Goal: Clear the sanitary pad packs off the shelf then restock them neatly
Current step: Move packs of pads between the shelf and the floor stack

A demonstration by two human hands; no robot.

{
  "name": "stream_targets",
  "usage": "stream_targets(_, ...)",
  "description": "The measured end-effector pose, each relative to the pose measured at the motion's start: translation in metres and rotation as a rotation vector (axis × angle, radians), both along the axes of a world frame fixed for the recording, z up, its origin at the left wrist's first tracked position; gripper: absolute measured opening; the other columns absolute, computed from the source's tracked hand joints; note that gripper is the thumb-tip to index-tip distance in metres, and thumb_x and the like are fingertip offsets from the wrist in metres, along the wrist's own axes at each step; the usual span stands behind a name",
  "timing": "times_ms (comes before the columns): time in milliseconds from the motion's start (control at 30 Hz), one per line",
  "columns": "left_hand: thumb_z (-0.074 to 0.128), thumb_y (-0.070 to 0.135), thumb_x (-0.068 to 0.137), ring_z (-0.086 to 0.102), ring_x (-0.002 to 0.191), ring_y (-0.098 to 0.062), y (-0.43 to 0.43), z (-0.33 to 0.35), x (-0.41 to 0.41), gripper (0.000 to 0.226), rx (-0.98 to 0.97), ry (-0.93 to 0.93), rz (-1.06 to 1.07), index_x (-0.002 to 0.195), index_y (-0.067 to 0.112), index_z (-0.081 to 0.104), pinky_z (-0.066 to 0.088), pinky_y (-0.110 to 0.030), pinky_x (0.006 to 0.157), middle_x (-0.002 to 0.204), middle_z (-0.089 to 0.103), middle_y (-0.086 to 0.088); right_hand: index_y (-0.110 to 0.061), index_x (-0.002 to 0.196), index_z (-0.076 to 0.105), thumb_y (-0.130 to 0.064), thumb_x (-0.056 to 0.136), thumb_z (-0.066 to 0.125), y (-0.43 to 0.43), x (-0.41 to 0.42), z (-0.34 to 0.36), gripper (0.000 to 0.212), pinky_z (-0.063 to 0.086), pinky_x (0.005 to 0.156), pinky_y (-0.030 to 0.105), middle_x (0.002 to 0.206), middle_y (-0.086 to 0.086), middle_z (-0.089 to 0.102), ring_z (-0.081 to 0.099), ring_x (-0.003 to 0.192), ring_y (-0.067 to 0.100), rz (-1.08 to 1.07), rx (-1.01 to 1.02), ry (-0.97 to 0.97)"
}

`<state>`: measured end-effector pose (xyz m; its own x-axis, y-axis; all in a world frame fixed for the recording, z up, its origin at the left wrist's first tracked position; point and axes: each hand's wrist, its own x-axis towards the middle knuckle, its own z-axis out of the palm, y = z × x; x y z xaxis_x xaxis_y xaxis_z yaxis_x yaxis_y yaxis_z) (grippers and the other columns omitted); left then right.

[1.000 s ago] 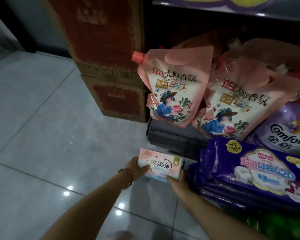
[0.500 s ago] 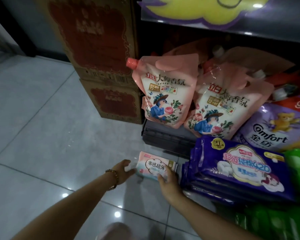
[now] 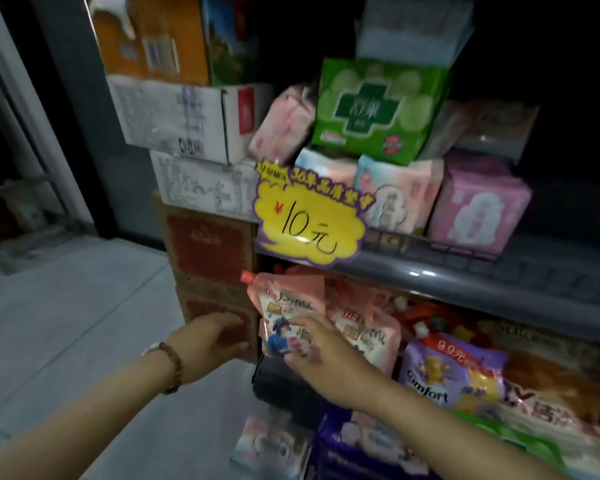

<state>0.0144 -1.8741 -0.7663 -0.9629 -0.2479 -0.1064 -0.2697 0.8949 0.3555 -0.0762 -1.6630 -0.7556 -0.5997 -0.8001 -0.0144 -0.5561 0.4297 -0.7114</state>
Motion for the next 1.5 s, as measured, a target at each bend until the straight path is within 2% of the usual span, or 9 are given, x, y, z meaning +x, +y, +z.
stream_targets(67, 0.043, 0.075, 0.078, 0.052, 0.116, -0.009, 0.017, 0.036, -0.017, 0.07, -0.047, 0.11, -0.069, 0.134, 0.033, 0.044, 0.042, -0.021, 0.096, 0.13, 0.052, 0.013, -0.024, 0.137, 0.042, -0.027, 0.093, 0.057, 0.025, -0.022, 0.042, 0.047, 0.021, 0.1, 0.003, 0.143, -0.012, 0.033, 0.033, 0.13, 0.001, -0.025, -0.079, 0.154)
stream_targets(167, 0.049, 0.059, 0.086, 0.04, 0.128, -0.009, 0.044, 0.081, -0.042, 0.066, -0.056, 0.332, -0.107, 0.143, 0.03, 0.032, 0.036, -0.022, 0.103, 0.141, 0.04, 0.012, -0.034, 0.122, 0.048, -0.02, 0.09, 0.064, 0.061, -0.05, 0.1, 0.038, 0.021, 0.094, -0.003, 0.128, -0.016, 0.043, 0.039, 0.12, -0.003, -0.089, -0.216, 0.25)
stream_targets(433, 0.049, 0.075, 0.075, 0.033, 0.137, -0.016, 0.082, 0.192, -0.127, 0.091, 0.319, 0.848, -0.043, 0.144, 0.021, 0.027, 0.031, -0.043, 0.113, 0.147, 0.034, 0.0, -0.024, 0.142, 0.03, -0.04, 0.074, 0.074, 0.095, -0.123, 0.205, 0.082, 0.031, 0.111, 0.029, 0.146, -0.002, 0.036, 0.037, 0.133, 0.013, -0.437, -0.553, 0.206)
stream_targets(567, 0.043, 0.077, 0.073, 0.016, 0.145, -0.021, 0.079, 0.223, -0.161, 0.101, 0.316, 0.836, 0.082, 0.151, 0.026, 0.006, 0.02, -0.045, 0.117, 0.157, 0.016, -0.007, -0.026, 0.15, 0.01, -0.045, 0.067, 0.078, 0.069, -0.151, 0.234, 0.109, 0.025, 0.11, 0.02, 0.153, -0.004, 0.023, 0.026, 0.138, 0.009, -0.423, -0.634, 0.192)
stream_targets(733, 0.031, 0.088, 0.063, 0.033, 0.136, -0.034, 0.064, 0.238, -0.189, 0.107, 0.273, 0.762, 0.215, 0.151, 0.032, 0.003, 0.029, -0.046, 0.111, 0.144, 0.039, -0.022, -0.039, 0.148, 0.009, -0.047, 0.061, 0.084, 0.029, -0.176, 0.249, 0.115, 0.042, 0.107, 0.032, 0.142, -0.006, 0.04, 0.046, 0.125, 0.01, -0.372, -0.687, 0.069)
stream_targets(900, 0.028, 0.083, 0.06, 0.012, 0.145, -0.026, 0.079, 0.239, -0.198, 0.111, 0.119, 0.719, 0.242, 0.151, 0.025, 0.003, 0.0, -0.04, 0.119, 0.154, 0.022, -0.017, -0.032, 0.147, 0.013, -0.045, 0.05, 0.088, 0.005, -0.185, 0.25, 0.124, 0.045, 0.104, 0.033, 0.138, 0.003, 0.051, 0.055, 0.12, 0.016, -0.385, -0.782, -0.003)
stream_targets(1067, 0.035, 0.089, 0.06, 0.039, 0.134, -0.02, 0.098, 0.244, -0.208, 0.112, 0.333, 0.897, -0.016, 0.15, 0.027, 0.011, 0.028, -0.042, 0.114, 0.143, 0.045, -0.003, -0.029, 0.148, 0.014, -0.012, 0.067, 0.085, 0.033, -0.18, 0.245, 0.109, 0.054, 0.082, 0.021, 0.102, -0.007, 0.063, 0.065, 0.094, 0.011, -0.45, -0.933, -0.06)
stream_targets(1300, 0.058, 0.061, 0.078, 0.051, 0.116, -0.017, 0.171, 0.263, -0.219, 0.072, 0.382, 0.888, -0.228, 0.136, 0.019, 0.046, 0.038, -0.03, 0.105, 0.12, 0.054, -0.006, -0.025, 0.141, 0.036, -0.022, 0.056, 0.085, 0.117, -0.185, 0.241, 0.098, 0.058, 0.076, 0.033, 0.116, 0.006, 0.065, 0.069, 0.095, 0.02, -0.52, -1.05, -0.148)
stream_targets(1500, 0.064, 0.026, 0.088, 0.045, 0.128, -0.018, 0.245, 0.265, -0.234, 0.069, 0.374, 0.711, -0.347, 0.147, 0.015, 0.031, 0.031, -0.019, 0.107, 0.139, 0.044, -0.009, -0.023, 0.144, 0.032, -0.014, 0.07, 0.079, 0.204, -0.189, 0.243, 0.088, 0.058, 0.064, 0.028, 0.121, 0.012, 0.06, 0.069, 0.089, 0.021, -0.619, -1.037, -0.245)
